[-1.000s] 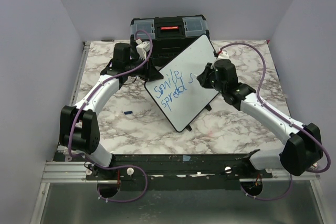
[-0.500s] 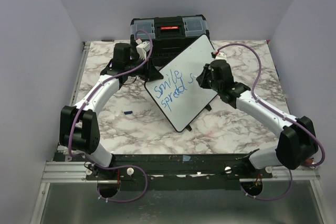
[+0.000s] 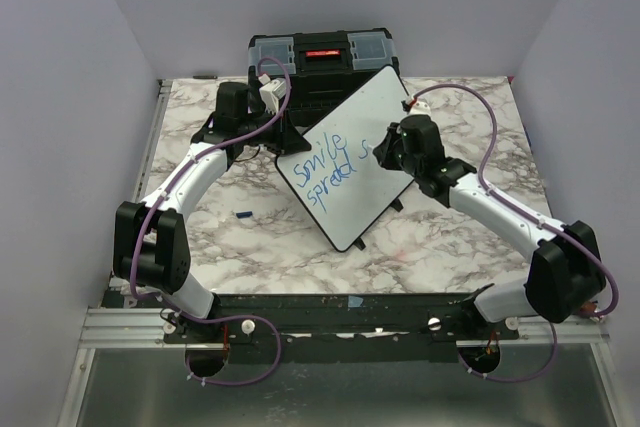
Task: Write a sentence on the whiteboard
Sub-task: Write a sentence on the whiteboard stand.
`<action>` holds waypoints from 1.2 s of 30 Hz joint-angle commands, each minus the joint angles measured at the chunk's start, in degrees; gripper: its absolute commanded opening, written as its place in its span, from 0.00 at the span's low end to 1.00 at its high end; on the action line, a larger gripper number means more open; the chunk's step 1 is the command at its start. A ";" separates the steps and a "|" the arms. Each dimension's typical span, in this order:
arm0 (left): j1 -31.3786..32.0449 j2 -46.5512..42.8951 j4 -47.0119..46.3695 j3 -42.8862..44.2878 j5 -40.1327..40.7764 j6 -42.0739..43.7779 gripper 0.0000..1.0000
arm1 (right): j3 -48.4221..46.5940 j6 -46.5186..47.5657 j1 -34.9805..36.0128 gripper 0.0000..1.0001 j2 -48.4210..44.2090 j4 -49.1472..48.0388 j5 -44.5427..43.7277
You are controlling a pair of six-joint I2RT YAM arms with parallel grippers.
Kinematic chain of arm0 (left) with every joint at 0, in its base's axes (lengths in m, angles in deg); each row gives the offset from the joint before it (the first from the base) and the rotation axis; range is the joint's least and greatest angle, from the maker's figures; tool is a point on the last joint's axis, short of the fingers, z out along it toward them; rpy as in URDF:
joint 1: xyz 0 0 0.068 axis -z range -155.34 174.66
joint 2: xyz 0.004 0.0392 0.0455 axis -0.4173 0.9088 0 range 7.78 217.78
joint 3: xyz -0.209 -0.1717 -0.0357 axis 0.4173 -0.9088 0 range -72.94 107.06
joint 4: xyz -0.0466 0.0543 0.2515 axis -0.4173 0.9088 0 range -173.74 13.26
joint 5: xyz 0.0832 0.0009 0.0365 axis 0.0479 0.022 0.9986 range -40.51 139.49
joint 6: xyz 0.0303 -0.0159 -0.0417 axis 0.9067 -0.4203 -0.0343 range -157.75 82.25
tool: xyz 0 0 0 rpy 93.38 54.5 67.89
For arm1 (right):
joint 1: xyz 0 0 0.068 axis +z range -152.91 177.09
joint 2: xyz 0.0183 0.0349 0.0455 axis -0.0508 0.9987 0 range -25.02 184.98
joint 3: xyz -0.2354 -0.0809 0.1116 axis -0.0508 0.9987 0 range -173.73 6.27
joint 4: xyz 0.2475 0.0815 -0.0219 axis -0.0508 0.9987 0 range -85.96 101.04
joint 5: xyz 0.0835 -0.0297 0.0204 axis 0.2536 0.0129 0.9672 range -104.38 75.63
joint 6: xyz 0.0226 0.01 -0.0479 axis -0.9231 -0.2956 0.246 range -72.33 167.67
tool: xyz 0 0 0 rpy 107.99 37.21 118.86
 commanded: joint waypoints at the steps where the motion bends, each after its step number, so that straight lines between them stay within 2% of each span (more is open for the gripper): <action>1: 0.41 -2.38 -5.36 0.20 0.67 5.01 0.00 | 2.32 -0.99 0.10 0.01 -1.43 -0.74 2.48; 11: 0.41 -2.44 -5.45 0.14 0.64 5.01 0.00 | 3.77 -0.73 0.15 0.01 -2.24 1.00 -0.05; 25: 0.40 -2.40 -5.28 0.25 0.55 5.10 0.00 | -3.23 1.32 0.00 0.01 2.51 2.29 -4.79; 36: 0.41 -2.53 -5.26 0.25 0.55 5.10 0.00 | -3.50 1.08 -0.02 0.01 2.85 2.42 -3.37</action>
